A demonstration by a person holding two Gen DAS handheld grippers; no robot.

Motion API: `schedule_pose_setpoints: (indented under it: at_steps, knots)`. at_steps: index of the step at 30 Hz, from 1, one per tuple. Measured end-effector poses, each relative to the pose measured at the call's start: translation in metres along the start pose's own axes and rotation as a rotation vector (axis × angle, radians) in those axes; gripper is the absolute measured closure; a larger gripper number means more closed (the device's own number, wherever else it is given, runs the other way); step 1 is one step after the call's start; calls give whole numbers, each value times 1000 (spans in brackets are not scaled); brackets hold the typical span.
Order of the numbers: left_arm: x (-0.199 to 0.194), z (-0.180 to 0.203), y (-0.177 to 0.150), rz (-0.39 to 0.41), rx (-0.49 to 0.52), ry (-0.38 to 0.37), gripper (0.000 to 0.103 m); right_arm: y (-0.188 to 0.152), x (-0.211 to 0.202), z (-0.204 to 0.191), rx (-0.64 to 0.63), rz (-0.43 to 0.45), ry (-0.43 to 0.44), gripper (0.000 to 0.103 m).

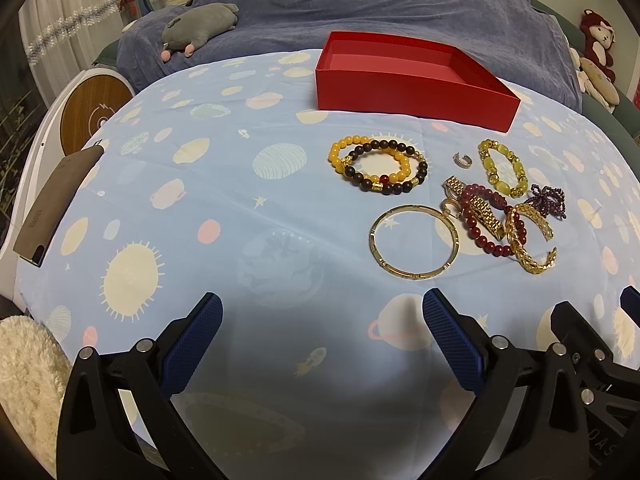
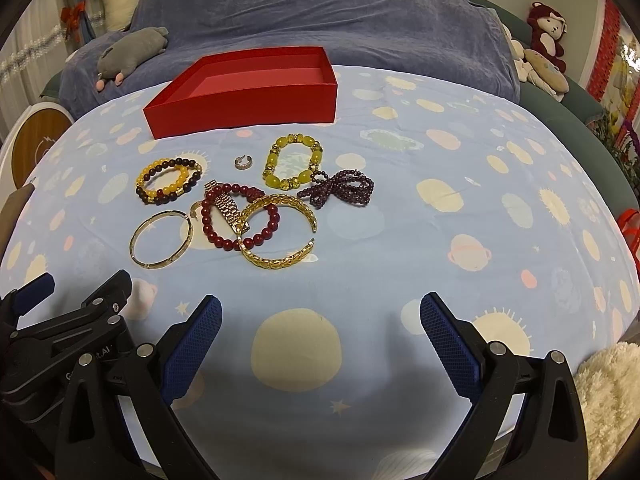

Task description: Organize jewelry

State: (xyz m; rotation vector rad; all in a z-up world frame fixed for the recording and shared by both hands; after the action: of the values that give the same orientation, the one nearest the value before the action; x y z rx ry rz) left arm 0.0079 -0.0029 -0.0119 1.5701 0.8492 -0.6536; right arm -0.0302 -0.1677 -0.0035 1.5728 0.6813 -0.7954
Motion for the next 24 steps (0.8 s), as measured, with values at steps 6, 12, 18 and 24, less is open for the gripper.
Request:
schedule_pose_setpoints:
  at_steps: [6,12,18,24]
  knots:
    - [1,-1,1,-3,-1,-4,7,0,0,0,0,0,0,7]
    - [2,-1,0,-3,-2,-4,7,0,1,-1,0,0,3,7]
    - [2,-1,0,-3,-2,-4,7,0,1,-1,-1,1,3,7]
    - [2,-1,0,-3,-2,-5,7,0,1,-1,0,0,3,7]
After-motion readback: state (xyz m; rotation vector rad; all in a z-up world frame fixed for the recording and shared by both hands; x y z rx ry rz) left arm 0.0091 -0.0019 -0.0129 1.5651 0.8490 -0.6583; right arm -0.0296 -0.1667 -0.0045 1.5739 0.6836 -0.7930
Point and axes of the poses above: each gripper's, at about its wrist camera, not at the fingertips, and x roughly the way its jaws point, z to its right, y to its top, the point moved 2 cm from there along x, roughly the way its jaws point, and after that the axes turned 8 degrees about y, right-handed, at the moved point
